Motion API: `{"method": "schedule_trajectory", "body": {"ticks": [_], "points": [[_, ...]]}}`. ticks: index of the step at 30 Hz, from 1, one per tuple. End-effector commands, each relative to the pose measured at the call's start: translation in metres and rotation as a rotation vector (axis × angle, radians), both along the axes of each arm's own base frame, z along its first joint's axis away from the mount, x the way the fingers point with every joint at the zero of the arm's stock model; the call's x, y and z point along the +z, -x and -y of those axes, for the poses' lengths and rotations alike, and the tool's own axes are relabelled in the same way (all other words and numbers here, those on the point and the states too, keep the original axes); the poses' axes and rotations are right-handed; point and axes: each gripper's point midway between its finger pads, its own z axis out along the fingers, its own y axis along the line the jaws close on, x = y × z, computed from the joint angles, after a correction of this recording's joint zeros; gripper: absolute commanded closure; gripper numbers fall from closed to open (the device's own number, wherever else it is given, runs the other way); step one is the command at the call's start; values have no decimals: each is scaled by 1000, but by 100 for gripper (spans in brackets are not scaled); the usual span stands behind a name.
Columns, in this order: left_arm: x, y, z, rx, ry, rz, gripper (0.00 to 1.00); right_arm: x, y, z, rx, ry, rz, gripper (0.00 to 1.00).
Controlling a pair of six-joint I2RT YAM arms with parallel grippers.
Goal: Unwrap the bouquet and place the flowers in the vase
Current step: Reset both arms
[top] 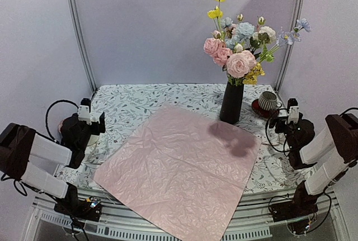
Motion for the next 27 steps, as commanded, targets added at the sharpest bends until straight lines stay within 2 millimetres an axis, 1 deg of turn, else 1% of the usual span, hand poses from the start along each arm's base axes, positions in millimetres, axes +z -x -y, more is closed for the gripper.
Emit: {"method": "schedule_trajectory", "body": {"ticks": [1,2,4,6,7,10,27], "points": [[19,-7,-4,-24,19,112,5,-2,-3,1,3,-24,-14,1],[18,-8,-4,-45,20,130,6,-2,-3,2,0,-25,-14,1],[11,-9,-10,-28,34,143,3,-2,-3,2,-1,-26,-16,1],[2,-17,-14,-12,59,83,2,-3,-4,3,-7,-29,-17,1],[1,-21,-13,-38,65,72,2,-2,-4,3,-8,-30,-18,1],[1,-22,-15,-42,69,74,2,-2,-4,3,-8,-31,-17,1],[2,-21,-14,-42,68,83,2,-3,-5,3,-7,-31,-20,1]]}}
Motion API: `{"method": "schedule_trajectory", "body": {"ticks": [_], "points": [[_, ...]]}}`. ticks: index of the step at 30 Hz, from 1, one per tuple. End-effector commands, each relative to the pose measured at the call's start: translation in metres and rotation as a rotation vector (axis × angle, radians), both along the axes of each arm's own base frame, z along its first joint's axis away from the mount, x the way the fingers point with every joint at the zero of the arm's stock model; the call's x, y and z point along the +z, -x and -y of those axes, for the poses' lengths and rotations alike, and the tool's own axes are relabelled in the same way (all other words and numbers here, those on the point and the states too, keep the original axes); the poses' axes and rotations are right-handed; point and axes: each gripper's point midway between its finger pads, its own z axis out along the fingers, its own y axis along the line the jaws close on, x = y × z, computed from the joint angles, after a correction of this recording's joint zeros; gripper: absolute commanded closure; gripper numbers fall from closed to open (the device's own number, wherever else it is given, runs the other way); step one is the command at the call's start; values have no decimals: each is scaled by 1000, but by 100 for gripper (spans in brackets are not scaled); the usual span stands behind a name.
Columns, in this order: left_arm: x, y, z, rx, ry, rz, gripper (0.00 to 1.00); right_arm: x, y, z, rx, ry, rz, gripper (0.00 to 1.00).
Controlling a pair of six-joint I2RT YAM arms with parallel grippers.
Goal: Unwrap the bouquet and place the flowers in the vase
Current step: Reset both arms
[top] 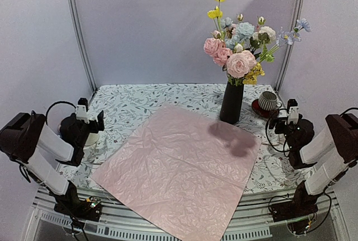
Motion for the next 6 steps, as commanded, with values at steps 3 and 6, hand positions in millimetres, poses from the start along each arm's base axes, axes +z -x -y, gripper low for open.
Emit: {"method": "schedule_trajectory", "body": {"ticks": [3,6], "points": [[9,-3,-1,-2,8,33,2,6,-4,1,-2,-7,14,1],[9,-3,-1,-3,8,33,2,6,-4,2,-5,-7,18,1]]}}
